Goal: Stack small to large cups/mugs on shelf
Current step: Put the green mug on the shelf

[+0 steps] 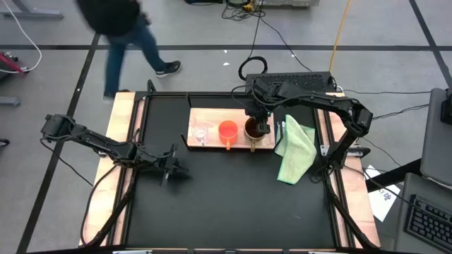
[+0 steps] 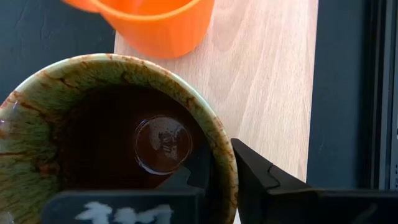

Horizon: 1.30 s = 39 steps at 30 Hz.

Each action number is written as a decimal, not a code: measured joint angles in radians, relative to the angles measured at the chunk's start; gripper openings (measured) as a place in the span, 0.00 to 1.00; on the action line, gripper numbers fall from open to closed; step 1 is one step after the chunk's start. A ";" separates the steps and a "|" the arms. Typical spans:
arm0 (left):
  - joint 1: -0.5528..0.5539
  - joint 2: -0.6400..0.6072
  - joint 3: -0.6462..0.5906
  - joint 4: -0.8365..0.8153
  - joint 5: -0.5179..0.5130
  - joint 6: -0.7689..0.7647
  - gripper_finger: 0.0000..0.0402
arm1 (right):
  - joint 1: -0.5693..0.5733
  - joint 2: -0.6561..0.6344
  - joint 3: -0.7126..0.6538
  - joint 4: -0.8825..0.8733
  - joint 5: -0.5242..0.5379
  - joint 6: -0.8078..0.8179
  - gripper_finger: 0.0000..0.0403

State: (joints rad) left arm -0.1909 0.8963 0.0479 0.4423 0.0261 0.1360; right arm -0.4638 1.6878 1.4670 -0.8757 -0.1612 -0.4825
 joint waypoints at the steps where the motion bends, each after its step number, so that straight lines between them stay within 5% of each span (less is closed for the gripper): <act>1: 0.000 0.000 0.000 0.000 0.000 0.000 0.00 | -0.001 0.000 0.000 -0.004 0.000 -0.007 0.07; 39: 0.000 0.000 0.000 -0.009 0.003 0.012 0.00 | -0.020 0.087 0.009 -0.009 -0.064 0.003 0.07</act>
State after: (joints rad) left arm -0.1911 0.8967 0.0479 0.4332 0.0292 0.1478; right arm -0.4839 1.7752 1.4762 -0.8849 -0.2254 -0.4793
